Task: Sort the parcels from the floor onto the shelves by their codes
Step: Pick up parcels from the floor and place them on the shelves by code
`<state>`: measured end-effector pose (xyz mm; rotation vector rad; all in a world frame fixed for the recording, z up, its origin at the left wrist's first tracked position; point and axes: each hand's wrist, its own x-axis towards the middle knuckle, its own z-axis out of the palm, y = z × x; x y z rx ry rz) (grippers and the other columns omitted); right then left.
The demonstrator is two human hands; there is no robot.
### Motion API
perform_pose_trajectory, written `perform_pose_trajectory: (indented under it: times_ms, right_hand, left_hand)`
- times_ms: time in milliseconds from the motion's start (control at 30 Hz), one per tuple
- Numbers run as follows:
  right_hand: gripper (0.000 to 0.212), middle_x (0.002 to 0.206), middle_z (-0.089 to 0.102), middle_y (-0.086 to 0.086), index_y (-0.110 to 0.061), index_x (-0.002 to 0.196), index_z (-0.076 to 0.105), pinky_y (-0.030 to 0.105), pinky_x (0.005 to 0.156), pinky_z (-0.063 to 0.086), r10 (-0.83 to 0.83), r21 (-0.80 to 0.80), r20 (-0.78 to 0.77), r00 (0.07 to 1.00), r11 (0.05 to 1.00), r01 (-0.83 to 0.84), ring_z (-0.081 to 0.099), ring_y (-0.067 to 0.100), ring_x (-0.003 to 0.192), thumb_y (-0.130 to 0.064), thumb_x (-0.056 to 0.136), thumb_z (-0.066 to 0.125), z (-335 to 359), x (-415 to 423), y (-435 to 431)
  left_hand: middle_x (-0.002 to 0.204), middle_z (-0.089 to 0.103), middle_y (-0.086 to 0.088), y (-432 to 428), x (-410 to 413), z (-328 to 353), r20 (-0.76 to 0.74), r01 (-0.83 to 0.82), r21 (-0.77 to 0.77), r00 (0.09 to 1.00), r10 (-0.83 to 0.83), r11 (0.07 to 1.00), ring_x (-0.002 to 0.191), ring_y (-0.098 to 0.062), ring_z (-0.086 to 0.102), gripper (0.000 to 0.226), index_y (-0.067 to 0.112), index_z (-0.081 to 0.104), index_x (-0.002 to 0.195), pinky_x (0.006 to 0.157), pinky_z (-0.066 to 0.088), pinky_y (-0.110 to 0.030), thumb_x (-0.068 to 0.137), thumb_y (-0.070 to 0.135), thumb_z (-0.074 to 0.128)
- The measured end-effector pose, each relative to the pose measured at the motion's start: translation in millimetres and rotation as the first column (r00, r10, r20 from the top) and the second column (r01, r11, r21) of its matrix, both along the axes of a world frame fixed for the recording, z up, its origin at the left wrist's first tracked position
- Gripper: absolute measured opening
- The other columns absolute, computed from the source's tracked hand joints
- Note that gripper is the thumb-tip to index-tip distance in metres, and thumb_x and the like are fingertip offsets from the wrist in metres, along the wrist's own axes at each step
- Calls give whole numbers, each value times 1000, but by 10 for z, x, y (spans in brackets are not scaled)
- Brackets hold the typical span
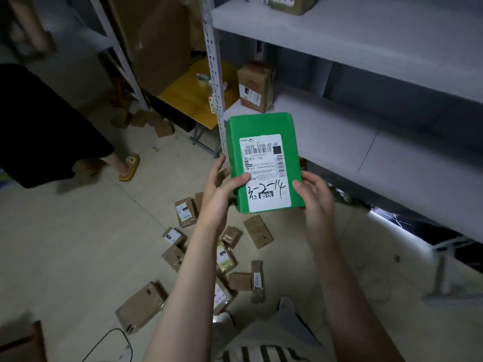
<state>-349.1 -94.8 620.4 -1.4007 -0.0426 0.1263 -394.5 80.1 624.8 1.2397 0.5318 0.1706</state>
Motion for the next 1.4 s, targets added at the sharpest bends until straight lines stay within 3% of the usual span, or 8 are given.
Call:
perform_pose_trajectory:
  times_ms: [333, 500, 633, 767, 900, 1167, 1300, 1400]
  right_hand:
    - [58, 122, 69, 6, -8, 134, 53, 24, 82, 54, 32, 63, 15, 999, 997, -33, 68, 18, 109, -22, 79, 63, 345, -51, 56]
    - [71, 126, 67, 8, -11, 136, 51, 43, 102, 47, 58, 63, 37, 998, 996, -61, 62, 27, 119, -33, 71, 70, 523, -94, 58]
    - [58, 112, 73, 0, -13, 127, 53, 38, 91, 50, 2, 69, 60, 998, 998, -6, 68, 21, 105, -23, 72, 67, 652, -114, 72]
    - [71, 118, 69, 8, -15, 119, 53, 34, 87, 53, -105, 89, 65, 992, 991, 99, 67, 24, 107, -32, 55, 79, 800, -141, 143]
    - [65, 113, 69, 7, -11, 119, 52, 27, 81, 55, -219, 139, 73, 973, 968, 207, 69, 20, 102, -26, 61, 78, 902, -182, 186]
    - [45, 105, 69, 11, -6, 109, 45, 21, 71, 58, -383, 190, 107, 917, 914, 360, 73, 10, 83, 6, 78, 75, 969, -240, 193]
    - [41, 102, 69, 11, -11, 100, 46, 19, 70, 56, -423, 224, 90, 901, 891, 396, 74, 9, 82, 4, 77, 77, 973, -158, 267]
    - [41, 110, 68, 16, -15, 97, 49, 19, 73, 55, -449, 232, 85, 889, 877, 421, 73, 11, 87, 0, 75, 80, 961, -46, 303]
  left_hand:
    - [143, 53, -2, 242, -3, 541, 174, 152, 75, 971, -163, 986, 131, -24, 52, 104, 34, 40, 146, 109, 40, -51, 52, 36, 84]
    - [140, 55, 2, 313, 2, 786, 224, 206, 79, 950, -219, 975, 121, -17, 60, 105, 32, 40, 147, 105, 47, -44, 51, 31, 83]
    - [139, 57, 0, 334, 54, 880, 246, 255, 72, 932, -265, 964, 114, -22, 65, 91, 35, 44, 144, 100, 50, -46, 62, 26, 81]
    - [144, 51, 2, 267, 121, 993, 229, 201, 110, 948, -221, 973, 105, -14, 69, 68, 33, 43, 145, 85, 58, -35, 86, 19, 71]
    - [147, 47, 4, 201, 118, 1043, 193, 136, 238, 964, -184, 962, 128, -17, 51, 76, 31, 42, 145, 105, 46, -44, 75, 42, 70]
    - [154, 32, 8, 1, -44, 1137, 199, 104, 632, 936, -291, 768, 141, -13, 31, 106, 26, 26, 151, 114, 31, -38, 62, 51, 77]
    - [146, 30, 13, -102, 64, 1209, 180, 102, 748, 920, -349, 655, 133, -2, 25, 111, 25, 21, 152, 108, 26, -27, 64, 46, 86]
    - [148, 30, 8, -143, 205, 1217, 168, 91, 788, 919, -355, 609, 139, -9, 25, 119, 24, 17, 152, 112, 26, -29, 59, 50, 87]
